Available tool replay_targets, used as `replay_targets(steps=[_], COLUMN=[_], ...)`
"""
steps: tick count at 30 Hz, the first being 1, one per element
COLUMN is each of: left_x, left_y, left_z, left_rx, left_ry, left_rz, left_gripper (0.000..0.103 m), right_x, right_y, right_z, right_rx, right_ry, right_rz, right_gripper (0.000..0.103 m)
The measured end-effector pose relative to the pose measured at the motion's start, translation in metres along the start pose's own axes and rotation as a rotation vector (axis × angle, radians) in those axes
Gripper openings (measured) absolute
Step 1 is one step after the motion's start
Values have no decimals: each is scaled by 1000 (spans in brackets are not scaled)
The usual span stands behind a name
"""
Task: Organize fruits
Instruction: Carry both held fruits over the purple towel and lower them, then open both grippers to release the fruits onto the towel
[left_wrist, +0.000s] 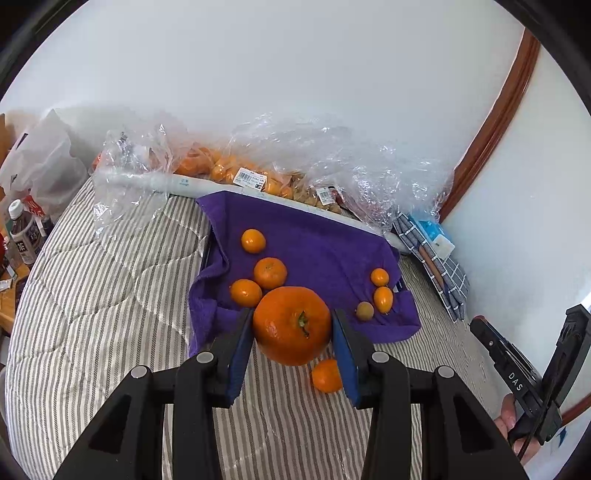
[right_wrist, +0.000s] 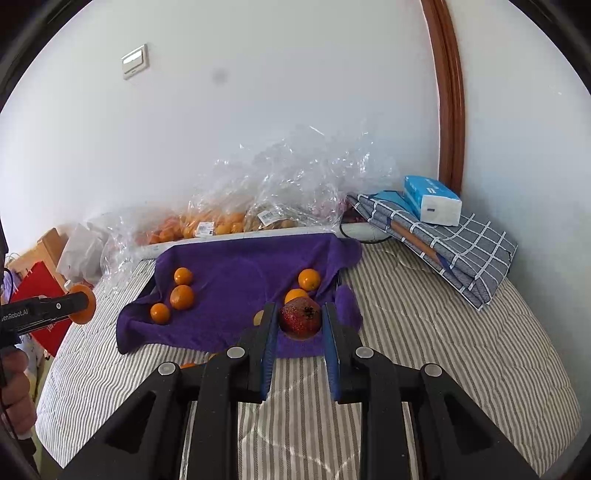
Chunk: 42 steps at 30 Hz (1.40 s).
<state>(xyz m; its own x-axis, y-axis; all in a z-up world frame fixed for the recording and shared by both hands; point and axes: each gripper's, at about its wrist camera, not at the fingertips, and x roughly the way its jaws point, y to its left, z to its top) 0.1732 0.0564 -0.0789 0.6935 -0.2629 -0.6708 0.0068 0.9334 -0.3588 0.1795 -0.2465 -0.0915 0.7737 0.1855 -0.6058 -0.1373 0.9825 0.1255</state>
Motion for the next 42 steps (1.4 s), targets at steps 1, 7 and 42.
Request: replay_targets(steps=[1, 7, 42], left_x=[4, 33, 194], left_y=[1, 5, -41], left_z=[2, 19, 22], left_rx=[1, 8, 109], left_ry=[1, 16, 206], left_rz=[3, 13, 4], left_gripper=[40, 40, 40], right_x=[4, 38, 159], right_y=[0, 2, -18], right_z=[1, 11, -4], right_rx=[0, -19, -49], right_ry=[4, 28, 197], right_rz=[1, 6, 18], right_gripper=[24, 24, 24])
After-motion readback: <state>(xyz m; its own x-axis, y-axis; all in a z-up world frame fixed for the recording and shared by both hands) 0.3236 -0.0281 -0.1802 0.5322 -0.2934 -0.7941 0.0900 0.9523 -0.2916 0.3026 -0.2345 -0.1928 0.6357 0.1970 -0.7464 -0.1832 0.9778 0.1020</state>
